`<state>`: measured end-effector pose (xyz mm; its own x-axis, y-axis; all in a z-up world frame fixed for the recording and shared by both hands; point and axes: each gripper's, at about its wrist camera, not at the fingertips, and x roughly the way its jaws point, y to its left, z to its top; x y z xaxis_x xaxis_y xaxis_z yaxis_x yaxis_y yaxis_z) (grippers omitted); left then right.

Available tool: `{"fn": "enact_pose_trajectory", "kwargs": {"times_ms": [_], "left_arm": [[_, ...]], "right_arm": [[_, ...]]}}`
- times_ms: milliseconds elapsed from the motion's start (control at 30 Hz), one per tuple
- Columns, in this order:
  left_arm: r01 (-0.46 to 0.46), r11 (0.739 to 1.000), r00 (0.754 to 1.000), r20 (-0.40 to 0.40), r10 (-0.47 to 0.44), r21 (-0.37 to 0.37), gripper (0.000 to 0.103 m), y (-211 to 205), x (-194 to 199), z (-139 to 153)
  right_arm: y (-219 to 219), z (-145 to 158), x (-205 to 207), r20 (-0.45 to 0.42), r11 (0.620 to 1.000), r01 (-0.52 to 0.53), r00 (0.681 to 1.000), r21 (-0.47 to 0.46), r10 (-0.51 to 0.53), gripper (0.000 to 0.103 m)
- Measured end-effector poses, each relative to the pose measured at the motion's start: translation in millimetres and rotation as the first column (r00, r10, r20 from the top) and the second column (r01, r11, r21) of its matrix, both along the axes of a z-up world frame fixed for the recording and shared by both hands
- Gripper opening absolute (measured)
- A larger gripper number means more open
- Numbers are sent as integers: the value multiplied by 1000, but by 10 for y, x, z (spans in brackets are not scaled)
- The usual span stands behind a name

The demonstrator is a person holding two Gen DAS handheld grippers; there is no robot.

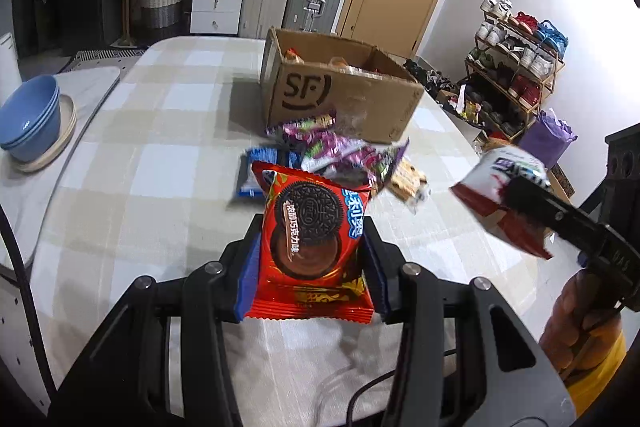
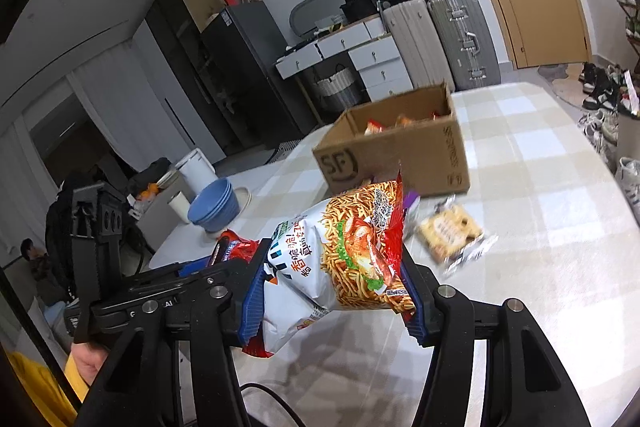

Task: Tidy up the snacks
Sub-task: 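Lift the noodle bag and Oreo pack and carry them over the box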

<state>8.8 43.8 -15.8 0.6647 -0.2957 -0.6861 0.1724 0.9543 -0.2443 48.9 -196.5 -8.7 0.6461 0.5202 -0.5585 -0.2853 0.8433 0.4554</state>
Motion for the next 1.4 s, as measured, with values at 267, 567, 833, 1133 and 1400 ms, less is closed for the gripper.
{"fn": "enact_pose_trajectory", "kwargs": {"times_ms": [267,567,833,1133,1400], "left_arm": [[15,1000,997,76,-14,-19,42,24,375,403],[71,998,991,110,-70,-1,42,-143,898,779],[82,997,986,142,-83,16,42,-310,1648,1166],[40,998,999,2,-40,44,42,-474,2791,875],[66,995,995,-79,-61,72,42,-686,3311,440]], "right_arm": [[-84,275,363,4,1000,10,1000,-4,-10,57],[-124,593,911,28,1000,2,1000,12,-2,57],[-258,834,1497,52,999,36,998,12,-37,57],[-98,805,2166,35,999,44,998,-32,-43,57],[-10,405,2566,-30,995,41,999,-96,-44,57]]}}
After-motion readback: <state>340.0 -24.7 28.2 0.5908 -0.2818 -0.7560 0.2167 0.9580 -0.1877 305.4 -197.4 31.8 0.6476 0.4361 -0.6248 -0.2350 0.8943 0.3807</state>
